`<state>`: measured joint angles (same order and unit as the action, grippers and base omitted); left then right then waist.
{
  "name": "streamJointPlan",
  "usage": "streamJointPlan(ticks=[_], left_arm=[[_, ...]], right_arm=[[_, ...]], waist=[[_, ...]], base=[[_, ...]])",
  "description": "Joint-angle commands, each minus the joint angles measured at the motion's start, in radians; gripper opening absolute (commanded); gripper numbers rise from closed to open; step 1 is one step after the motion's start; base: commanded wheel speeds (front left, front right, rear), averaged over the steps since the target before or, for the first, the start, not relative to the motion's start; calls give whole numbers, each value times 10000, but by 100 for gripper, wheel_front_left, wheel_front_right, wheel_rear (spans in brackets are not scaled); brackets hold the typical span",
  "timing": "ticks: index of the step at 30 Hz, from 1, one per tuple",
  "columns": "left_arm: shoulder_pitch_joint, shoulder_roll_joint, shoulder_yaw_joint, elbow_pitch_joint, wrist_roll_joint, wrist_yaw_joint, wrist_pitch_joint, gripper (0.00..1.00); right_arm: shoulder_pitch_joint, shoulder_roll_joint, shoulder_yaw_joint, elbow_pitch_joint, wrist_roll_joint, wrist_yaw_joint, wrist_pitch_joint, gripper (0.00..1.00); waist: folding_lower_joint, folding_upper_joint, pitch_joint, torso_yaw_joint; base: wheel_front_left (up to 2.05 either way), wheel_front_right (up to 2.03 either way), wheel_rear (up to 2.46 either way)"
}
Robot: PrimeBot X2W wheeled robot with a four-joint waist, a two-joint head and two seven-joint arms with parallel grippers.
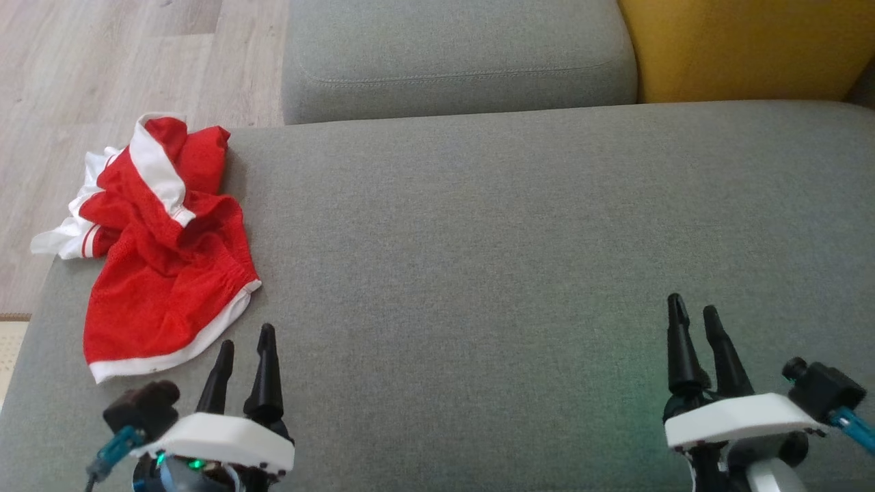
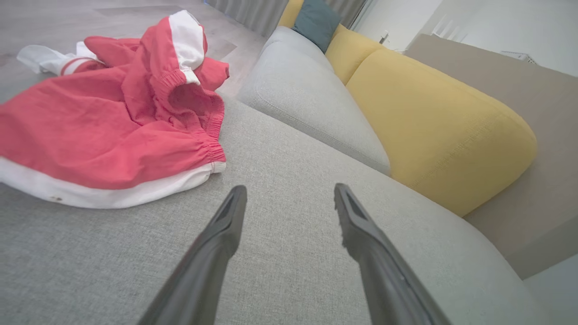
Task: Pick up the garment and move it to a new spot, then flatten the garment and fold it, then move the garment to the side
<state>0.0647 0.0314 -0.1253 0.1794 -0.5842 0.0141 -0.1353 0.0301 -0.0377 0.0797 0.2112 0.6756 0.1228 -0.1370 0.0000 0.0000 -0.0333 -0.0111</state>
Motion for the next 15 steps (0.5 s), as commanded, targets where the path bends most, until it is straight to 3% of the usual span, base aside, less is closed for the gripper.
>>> streamJointPlan(ticks=[1, 15], left_arm=[[-175, 127, 100, -458, 430, 70, -192, 100], [-108, 152, -246, -588, 2346, 374, -631, 100]], right_arm=[[-365, -91, 244, -250, -500, 56, -166, 100], [-742, -105, 535, 392, -2574, 65, -608, 100]], waist=[[0, 0, 1, -8], [0, 0, 26, -11]], base=[[0, 0, 0], [0, 0, 0]])
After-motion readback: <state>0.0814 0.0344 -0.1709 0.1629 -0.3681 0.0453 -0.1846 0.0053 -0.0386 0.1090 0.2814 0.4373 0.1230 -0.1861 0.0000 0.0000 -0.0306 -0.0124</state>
